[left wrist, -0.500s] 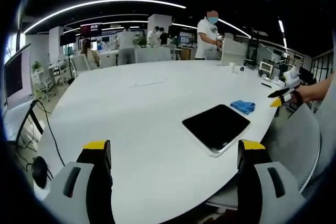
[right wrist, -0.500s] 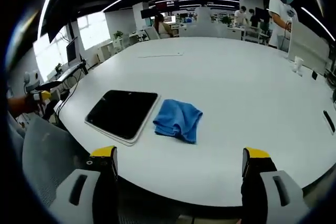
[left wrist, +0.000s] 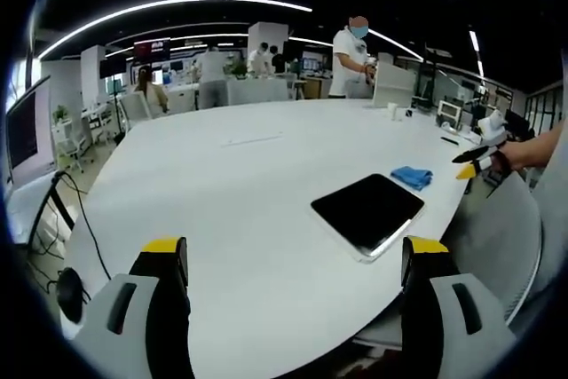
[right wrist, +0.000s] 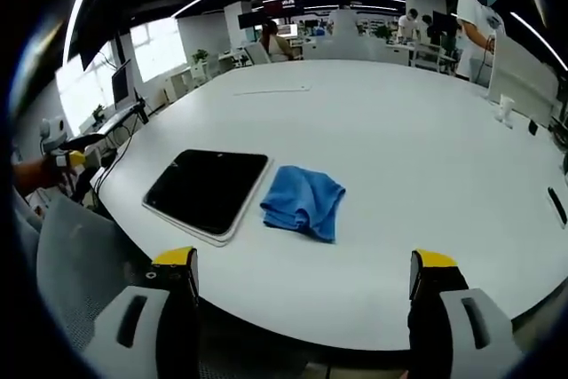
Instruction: Wipe the mirror surface with the cleaning cloth until all visible marks leave the cleaned area.
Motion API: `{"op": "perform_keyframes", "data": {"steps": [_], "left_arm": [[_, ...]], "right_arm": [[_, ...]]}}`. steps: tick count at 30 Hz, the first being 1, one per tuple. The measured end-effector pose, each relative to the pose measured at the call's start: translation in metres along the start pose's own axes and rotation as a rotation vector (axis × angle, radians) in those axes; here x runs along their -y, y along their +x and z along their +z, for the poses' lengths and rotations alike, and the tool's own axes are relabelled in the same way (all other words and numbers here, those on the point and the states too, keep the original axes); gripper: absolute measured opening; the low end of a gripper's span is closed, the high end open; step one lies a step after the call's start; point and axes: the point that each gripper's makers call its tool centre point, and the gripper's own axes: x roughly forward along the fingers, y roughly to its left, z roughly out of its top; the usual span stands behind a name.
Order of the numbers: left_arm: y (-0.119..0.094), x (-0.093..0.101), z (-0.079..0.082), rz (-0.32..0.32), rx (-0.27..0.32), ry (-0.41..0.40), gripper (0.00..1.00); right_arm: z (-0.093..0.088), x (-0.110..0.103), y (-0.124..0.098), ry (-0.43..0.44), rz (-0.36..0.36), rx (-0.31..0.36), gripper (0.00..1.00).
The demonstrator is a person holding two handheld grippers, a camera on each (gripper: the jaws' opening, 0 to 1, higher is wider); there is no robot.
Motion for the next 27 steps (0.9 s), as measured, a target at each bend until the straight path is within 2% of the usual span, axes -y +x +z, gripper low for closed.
{"op": "perform_keyframes", "data": {"steps": [13, 27], "left_arm": [[-0.0025, -0.0008, -0.0059, 0.011, -0.007, -0.008, 0.99], [-0.0025, -0.0005, -0.0044, 0.019, -0.006, 0.0, 0.99]], "right_arm": [[-0.0007, 0.0015, 0.0023, -0.006, 0.003, -0.013, 0.98], [0.0004, 0.0036, 0.0064, 0.025, 0.002, -0.018, 0.98]]}}
